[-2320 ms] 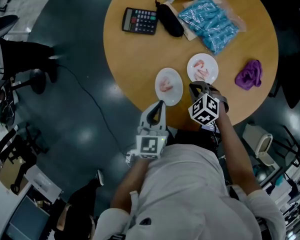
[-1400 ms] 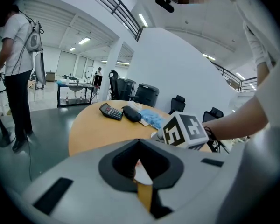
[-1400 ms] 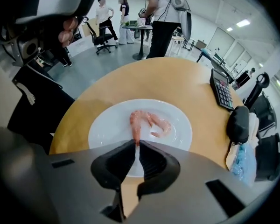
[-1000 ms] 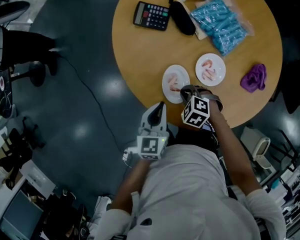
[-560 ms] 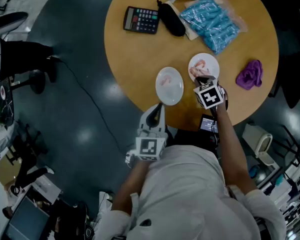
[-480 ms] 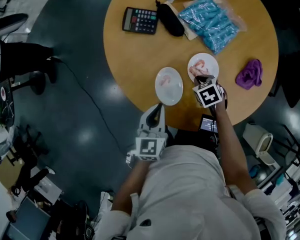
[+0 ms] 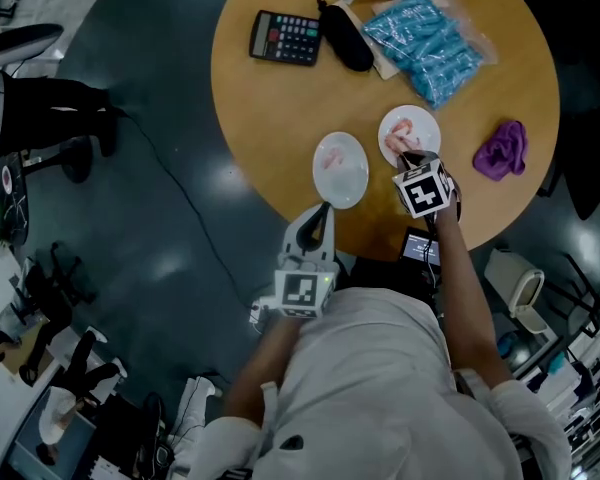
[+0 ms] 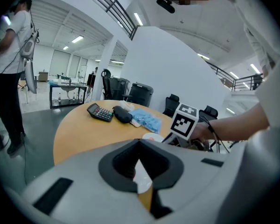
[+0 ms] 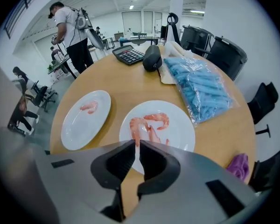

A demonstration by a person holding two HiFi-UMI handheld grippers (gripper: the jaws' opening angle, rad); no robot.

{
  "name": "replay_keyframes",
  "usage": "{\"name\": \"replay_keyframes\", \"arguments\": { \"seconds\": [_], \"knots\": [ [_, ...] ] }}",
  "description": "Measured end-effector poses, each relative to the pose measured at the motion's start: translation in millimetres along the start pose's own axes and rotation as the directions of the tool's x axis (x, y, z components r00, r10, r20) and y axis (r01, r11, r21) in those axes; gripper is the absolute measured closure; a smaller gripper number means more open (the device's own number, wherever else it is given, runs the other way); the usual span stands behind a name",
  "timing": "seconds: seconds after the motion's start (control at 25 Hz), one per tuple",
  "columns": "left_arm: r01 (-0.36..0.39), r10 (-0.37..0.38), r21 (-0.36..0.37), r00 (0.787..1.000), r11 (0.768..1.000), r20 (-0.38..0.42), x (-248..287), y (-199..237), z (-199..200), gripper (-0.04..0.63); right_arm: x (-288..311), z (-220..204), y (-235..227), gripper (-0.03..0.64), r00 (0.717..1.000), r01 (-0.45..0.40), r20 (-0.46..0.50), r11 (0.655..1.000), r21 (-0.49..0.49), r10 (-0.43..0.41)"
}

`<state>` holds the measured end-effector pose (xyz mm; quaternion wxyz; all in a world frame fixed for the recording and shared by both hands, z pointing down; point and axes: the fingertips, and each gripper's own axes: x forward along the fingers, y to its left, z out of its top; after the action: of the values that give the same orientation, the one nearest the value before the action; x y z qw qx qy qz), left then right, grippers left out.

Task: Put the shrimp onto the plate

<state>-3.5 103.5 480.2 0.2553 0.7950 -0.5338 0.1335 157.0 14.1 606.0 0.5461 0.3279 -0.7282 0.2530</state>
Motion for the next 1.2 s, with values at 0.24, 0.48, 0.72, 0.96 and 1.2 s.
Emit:
{"name": "replay_keyframes", "arguments": {
  "seconds": [0.24, 0.48, 0.72, 0.96, 1.2],
  "knots": [
    [-0.001, 0.001, -0.009, 1.000, 1.000, 0.016, -1, 4, 3, 0.588, -24, 8, 2, 0.586, 0.994, 0.105, 0.069, 0.963, -0.249, -0.090],
    [-0.025, 0.025, -0.035, 1.000, 0.999, 0.018, -9, 14, 0, 0.588, -22, 54, 103, 0.601, 0.982, -0.011, 0.127, 0.717, -0.697, 0.138],
    [-0.048, 0.050, -0.051, 0.998, 0.998, 0.026, -19, 29, -5, 0.588, -1, 71, 143, 0.598, 0.981, -0.038, 0.064, 0.510, -0.859, 0.182],
    [-0.056, 0.059, -0.081, 0.998, 0.995, 0.034, -25, 44, -6, 0.588, 20, 70, 152, 0.495, 0.991, -0.084, -0.046, 0.307, -0.948, 0.128],
    [-0.053, 0.056, -0.091, 0.998, 0.994, 0.033, -27, 49, -8, 0.588, 39, 72, 158, 0.492, 0.993, -0.091, -0.074, 0.196, -0.976, 0.091]
  ]
}}
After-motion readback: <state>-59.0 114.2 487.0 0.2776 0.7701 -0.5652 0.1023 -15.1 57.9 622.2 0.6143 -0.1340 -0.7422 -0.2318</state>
